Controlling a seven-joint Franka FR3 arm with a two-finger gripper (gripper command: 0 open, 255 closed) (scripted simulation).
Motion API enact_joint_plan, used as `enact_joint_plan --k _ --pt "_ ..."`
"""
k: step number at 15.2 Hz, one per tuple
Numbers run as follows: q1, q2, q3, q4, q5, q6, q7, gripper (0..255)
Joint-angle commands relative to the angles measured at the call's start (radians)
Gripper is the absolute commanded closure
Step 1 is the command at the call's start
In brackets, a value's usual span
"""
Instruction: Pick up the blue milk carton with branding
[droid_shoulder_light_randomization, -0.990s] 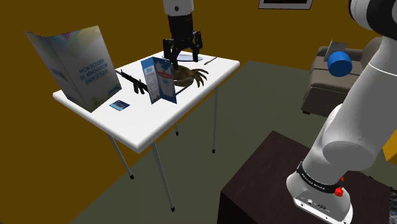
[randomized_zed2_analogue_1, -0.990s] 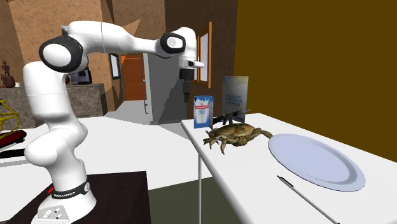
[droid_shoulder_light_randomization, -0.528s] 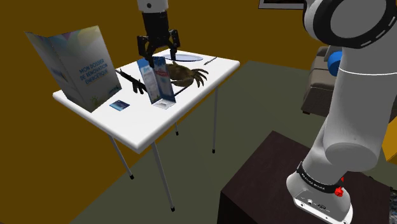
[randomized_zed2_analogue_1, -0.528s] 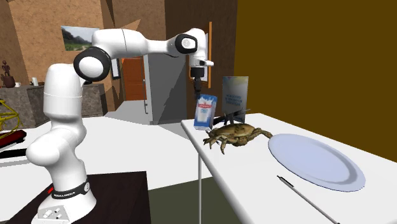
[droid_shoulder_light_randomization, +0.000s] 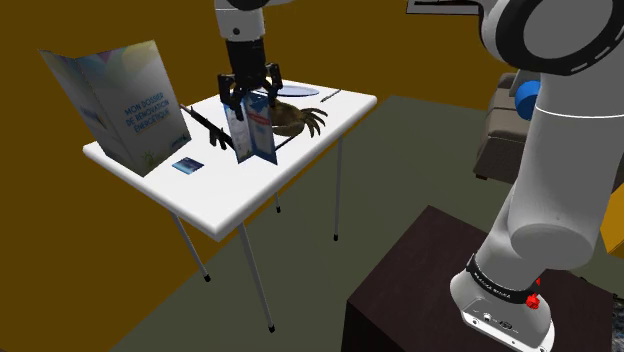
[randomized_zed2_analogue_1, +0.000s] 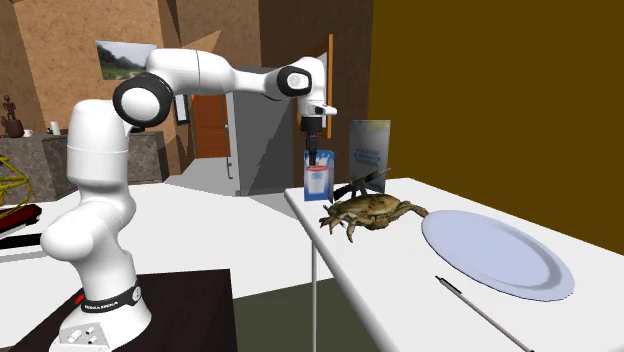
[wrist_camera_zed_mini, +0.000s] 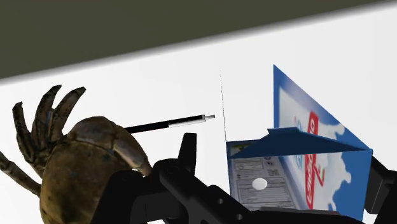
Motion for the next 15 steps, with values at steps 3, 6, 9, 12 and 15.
enact_joint_plan --k 3,6,9,12,15 --pt "-0.001 -0.003 0.000 -0.010 0.001 0.007 0.000 255" --pt "-0.001 -0.003 0.000 -0.009 0.001 0.006 -0.001 255" --pt "-0.001 -0.004 0.000 -0.009 0.001 0.006 0.000 255" --pt "0.001 0.004 0.001 0.028 -0.001 -0.024 0.000 255" --pt "0.006 0.018 0.002 0.089 -0.005 -0.071 0.002 255"
